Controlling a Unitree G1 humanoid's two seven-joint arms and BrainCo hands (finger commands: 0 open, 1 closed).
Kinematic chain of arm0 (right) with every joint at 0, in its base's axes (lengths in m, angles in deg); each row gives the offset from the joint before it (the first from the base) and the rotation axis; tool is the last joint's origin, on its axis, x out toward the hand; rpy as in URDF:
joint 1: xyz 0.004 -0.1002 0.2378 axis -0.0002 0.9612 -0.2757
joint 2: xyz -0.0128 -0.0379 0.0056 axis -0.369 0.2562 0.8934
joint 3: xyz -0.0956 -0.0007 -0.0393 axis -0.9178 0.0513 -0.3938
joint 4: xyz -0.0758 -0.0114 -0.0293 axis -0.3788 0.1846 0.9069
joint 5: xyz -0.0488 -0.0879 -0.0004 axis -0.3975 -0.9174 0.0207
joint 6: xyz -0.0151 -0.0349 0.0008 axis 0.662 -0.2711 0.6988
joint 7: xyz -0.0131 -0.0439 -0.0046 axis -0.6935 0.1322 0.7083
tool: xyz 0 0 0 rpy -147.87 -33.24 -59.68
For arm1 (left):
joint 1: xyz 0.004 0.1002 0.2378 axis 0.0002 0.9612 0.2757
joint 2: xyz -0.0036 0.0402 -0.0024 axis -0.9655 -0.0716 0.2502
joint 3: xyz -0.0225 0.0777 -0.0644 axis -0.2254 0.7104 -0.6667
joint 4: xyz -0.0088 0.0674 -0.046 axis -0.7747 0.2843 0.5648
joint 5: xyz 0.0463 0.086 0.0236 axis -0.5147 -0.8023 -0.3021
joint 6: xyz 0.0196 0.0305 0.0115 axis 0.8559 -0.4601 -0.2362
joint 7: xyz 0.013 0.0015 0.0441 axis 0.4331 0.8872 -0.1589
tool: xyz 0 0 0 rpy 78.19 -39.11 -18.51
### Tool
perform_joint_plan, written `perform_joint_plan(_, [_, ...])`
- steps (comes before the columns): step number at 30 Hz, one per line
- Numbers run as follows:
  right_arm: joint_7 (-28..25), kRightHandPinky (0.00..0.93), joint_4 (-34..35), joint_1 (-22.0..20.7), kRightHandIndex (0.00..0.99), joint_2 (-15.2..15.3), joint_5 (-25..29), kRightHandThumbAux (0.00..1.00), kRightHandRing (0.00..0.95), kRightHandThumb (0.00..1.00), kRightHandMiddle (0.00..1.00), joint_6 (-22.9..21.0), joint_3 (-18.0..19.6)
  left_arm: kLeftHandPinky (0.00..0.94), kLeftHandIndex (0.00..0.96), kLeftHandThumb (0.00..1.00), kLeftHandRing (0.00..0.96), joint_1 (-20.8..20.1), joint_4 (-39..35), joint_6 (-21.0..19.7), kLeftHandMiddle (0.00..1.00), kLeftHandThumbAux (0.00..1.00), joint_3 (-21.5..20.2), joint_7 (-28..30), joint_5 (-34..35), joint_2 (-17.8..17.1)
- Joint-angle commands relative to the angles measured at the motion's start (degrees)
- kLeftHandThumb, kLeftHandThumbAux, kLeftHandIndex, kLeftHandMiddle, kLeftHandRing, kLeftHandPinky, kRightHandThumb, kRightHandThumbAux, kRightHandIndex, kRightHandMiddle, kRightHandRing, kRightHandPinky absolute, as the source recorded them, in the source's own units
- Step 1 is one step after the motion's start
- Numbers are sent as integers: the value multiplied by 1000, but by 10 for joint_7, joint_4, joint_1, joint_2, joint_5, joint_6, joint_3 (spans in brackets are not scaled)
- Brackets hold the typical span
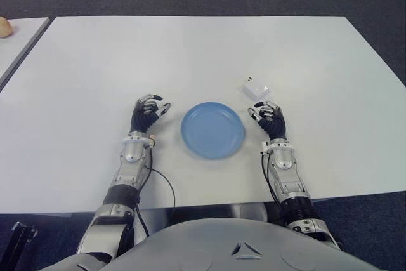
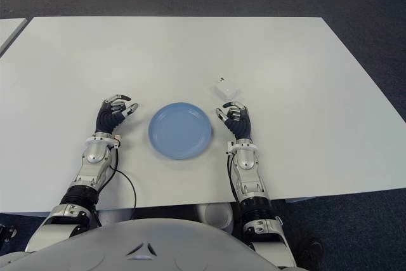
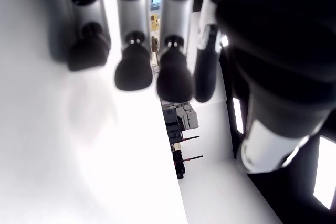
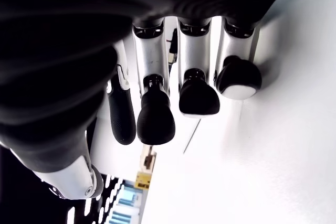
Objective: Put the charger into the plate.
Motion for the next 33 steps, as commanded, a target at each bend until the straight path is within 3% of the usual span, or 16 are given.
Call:
perform_joint_plan(1, [-4, 870, -8, 5, 436, 1, 0, 728, 844, 708, 816, -15, 0, 803, 437, 707, 794, 11, 1, -14, 792, 718, 2, 6, -1, -1])
perform_joint_plan(12, [1, 845, -12, -2, 435, 2, -3, 729, 830, 706, 803, 2, 0, 793, 437, 706, 787, 11, -1, -17, 784, 719, 3, 4, -3, 0])
perform_joint_plan(18, [37, 723, 17, -18, 420, 5, -46, 735, 744, 694, 704, 18, -11, 798, 437, 706, 789, 10, 2, -17, 786, 719, 4, 3, -5, -1])
perform_joint_plan(22, [60, 563, 42, -36, 406, 16, -89, 735, 566, 687, 514, -8, -19, 807, 437, 707, 795, 11, 1, -19, 792, 719, 5, 4, -5, 0])
perform_joint_plan(23, [62, 477, 45, -39, 285, 20, -98, 742, 472, 591, 422, -14, -20, 809, 437, 707, 797, 11, 1, -19, 794, 718, 5, 4, -5, 0])
perform_joint_plan(26, [76, 325, 40, -52, 122, 35, -130, 723, 314, 469, 277, -25, -24, 813, 438, 707, 801, 11, 0, -18, 797, 718, 5, 7, -1, 0])
perform_joint_plan(29, [96, 182, 18, -84, 39, 53, -163, 614, 166, 452, 144, -35, -29, 806, 438, 707, 801, 12, 0, -14, 797, 718, 4, 9, 3, 2])
perform_joint_plan(33, [117, 112, -8, -109, 10, 63, -183, 522, 74, 471, 56, -39, -34, 799, 438, 707, 796, 14, -2, -13, 794, 718, 3, 7, 2, 3])
